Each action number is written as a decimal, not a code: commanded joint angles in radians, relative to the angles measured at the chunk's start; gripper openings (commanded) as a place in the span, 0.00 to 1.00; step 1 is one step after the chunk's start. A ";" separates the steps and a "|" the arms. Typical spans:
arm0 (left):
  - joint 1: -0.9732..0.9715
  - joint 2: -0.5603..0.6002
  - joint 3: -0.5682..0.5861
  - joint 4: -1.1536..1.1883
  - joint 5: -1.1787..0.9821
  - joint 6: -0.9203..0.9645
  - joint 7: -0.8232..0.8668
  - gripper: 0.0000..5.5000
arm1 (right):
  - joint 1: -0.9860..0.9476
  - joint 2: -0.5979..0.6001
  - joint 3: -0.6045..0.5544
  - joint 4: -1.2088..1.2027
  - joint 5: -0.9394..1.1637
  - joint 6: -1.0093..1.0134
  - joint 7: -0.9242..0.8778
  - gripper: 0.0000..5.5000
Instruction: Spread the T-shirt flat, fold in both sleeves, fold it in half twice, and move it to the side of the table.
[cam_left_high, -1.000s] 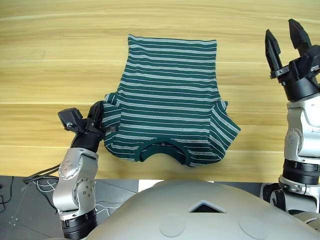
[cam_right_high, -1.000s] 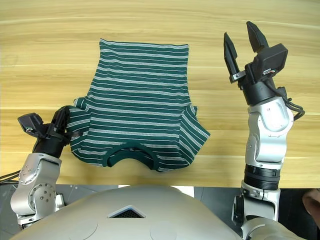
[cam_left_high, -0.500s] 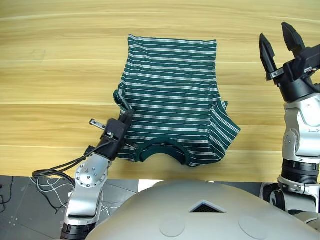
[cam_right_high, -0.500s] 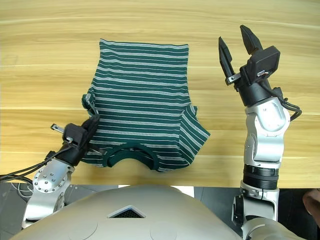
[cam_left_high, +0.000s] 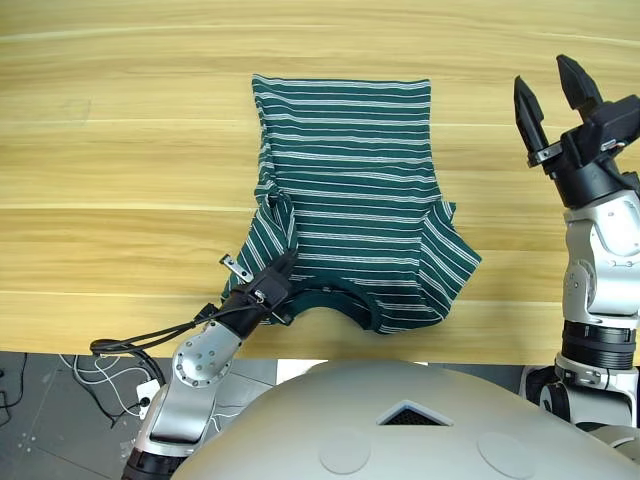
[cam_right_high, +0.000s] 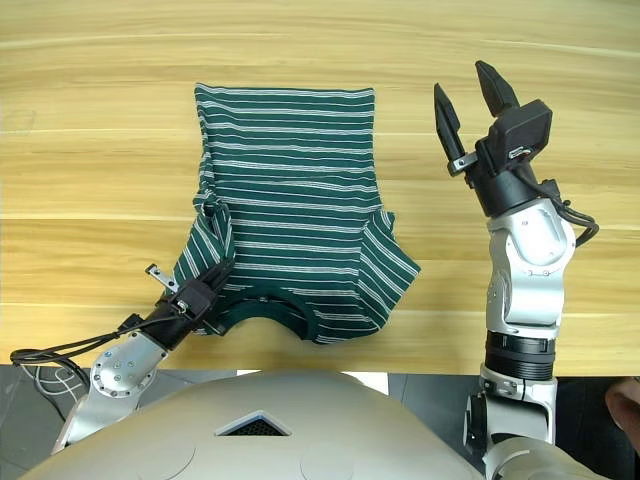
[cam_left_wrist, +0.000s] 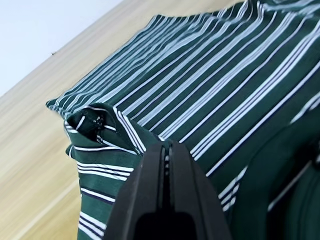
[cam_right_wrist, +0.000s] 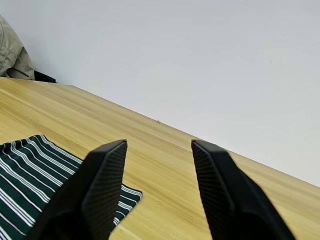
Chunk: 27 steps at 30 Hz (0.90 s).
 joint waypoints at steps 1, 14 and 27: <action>-0.018 -0.006 0.004 0.056 0.031 0.007 0.019 0.01 | 0.006 -0.002 -0.013 -0.012 0.004 -0.008 0.006 0.44; -0.028 0.000 0.037 0.054 -0.048 0.005 -0.032 0.35 | -0.002 0.002 -0.002 0.014 0.008 -0.002 0.016 0.44; 0.075 0.078 0.298 -0.352 -1.133 0.215 -0.237 0.74 | 0.286 -0.119 -0.139 -0.115 0.527 0.583 0.200 0.44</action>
